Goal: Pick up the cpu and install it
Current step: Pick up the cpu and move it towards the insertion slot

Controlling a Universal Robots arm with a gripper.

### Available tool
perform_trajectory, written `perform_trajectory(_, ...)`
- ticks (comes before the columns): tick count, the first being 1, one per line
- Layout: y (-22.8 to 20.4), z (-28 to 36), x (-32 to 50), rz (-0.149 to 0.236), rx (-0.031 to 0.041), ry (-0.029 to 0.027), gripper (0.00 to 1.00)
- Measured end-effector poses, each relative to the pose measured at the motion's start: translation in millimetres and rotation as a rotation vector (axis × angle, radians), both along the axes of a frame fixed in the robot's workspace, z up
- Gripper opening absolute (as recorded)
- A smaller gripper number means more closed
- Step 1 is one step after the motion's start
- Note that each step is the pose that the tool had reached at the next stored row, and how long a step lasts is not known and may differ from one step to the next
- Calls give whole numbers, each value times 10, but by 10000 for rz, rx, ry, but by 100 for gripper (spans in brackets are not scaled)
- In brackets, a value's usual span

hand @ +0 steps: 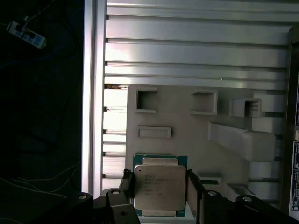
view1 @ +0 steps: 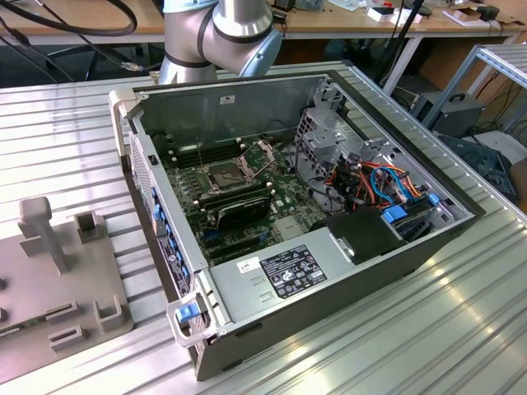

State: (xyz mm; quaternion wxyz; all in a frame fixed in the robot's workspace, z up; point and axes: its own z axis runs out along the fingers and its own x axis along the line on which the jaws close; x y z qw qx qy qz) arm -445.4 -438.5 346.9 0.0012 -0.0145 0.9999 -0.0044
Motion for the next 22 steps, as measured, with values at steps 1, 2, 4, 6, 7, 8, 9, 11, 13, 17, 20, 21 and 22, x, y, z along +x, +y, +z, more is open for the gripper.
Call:
perform_trajectory(1,0,0,0,0,0,0,55)
perform_trajectory(2,0,0,0,0,0,0,55)
perform_trajectory(4,0,4,0,0,-1,1,55)
perform_trajectory(6,0,21,0,1,-1,2,55)
perform_trajectory(7,0,28,0,0,-1,1,55)
perform_trajectory(8,0,37,0,0,-1,1,55)
perform_trajectory(9,0,51,0,0,0,0,55)
perform_trajectory(11,0,79,0,0,0,1,55)
perform_trajectory(13,0,101,0,0,-1,1,55)
perform_trajectory(17,0,143,0,0,-1,1,55)
perform_trajectory(20,0,154,0,0,1,-1,55)
perform_trajectory(21,0,155,0,0,0,-1,55)
perform_trajectory(22,0,157,0,0,0,1,55)
